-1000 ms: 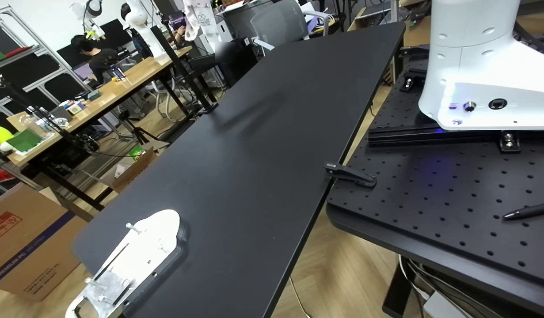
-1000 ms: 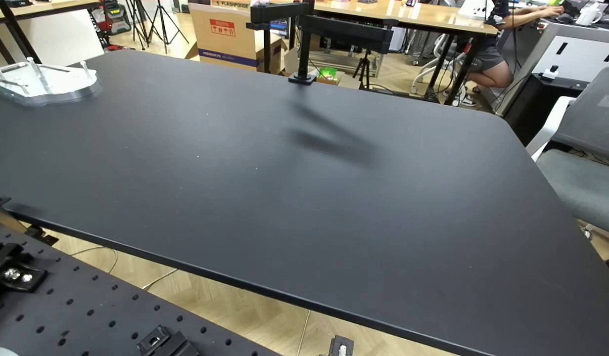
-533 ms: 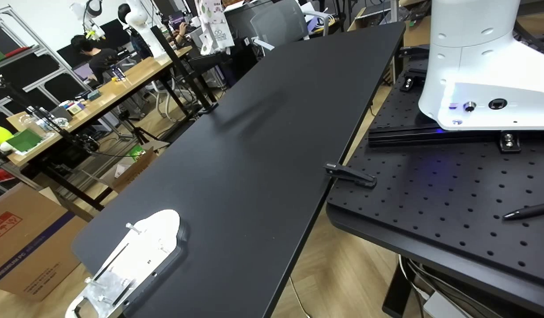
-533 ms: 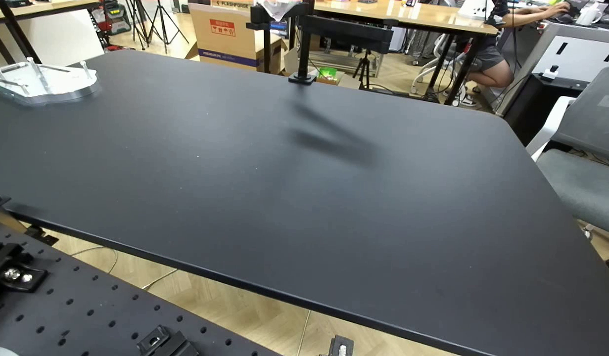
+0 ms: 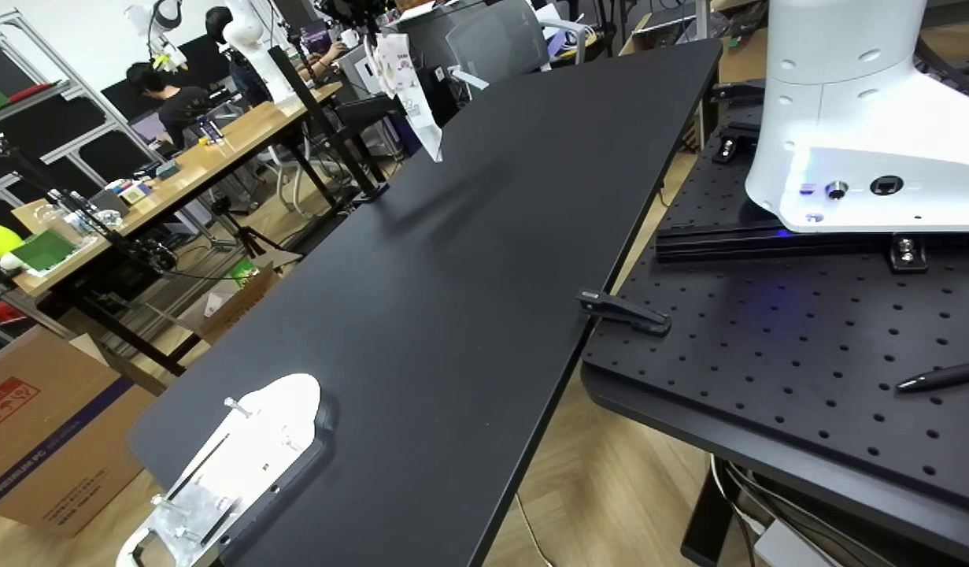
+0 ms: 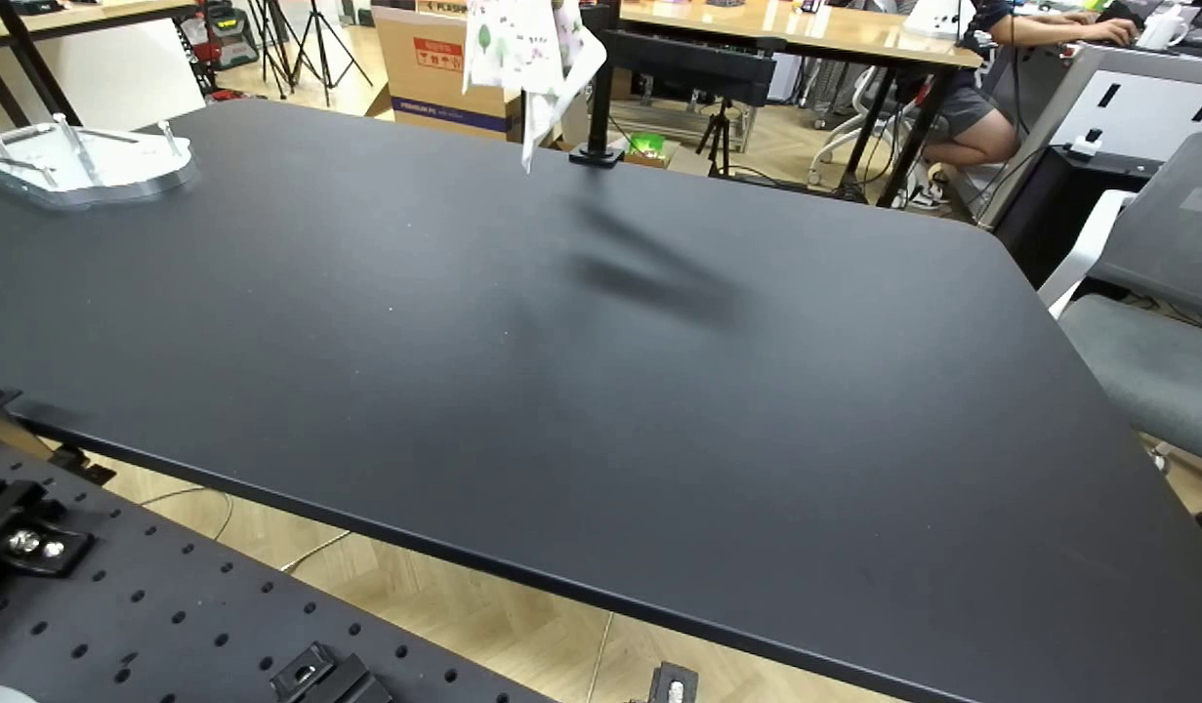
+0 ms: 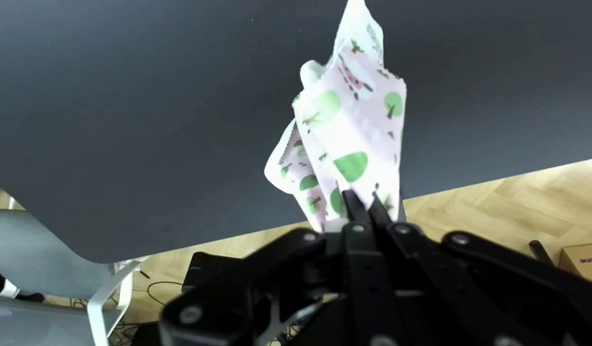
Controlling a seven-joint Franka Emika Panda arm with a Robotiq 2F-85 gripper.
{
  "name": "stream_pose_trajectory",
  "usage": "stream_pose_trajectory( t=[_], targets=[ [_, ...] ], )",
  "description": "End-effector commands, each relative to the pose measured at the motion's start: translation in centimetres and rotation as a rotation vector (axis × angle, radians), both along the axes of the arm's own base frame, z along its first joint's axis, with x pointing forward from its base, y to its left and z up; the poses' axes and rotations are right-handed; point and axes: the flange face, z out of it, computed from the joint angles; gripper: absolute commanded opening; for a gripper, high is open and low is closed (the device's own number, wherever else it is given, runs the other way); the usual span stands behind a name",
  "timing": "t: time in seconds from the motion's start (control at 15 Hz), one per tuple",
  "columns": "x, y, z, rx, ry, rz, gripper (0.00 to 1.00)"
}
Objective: Put the cloth on the stand
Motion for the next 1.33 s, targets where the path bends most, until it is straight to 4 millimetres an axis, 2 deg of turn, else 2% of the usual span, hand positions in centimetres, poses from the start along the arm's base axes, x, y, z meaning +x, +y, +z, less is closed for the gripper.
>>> stream_pose_trajectory(
  t=[0.0, 0.6, 0.87, 1.27],
  targets=[
    [0.7, 1.3, -0.7, 0.021, -0.017, 0.031, 0.01],
    [2.7, 5.0, 1.0, 0.005, -0.096, 0.143, 0.01],
    [2.9, 5.4, -0.3, 0.022, -0.074, 0.154, 0.01],
    [3.2, 4.9, -3.1, 0.054, -0.023, 0.153, 0.01]
  ],
)
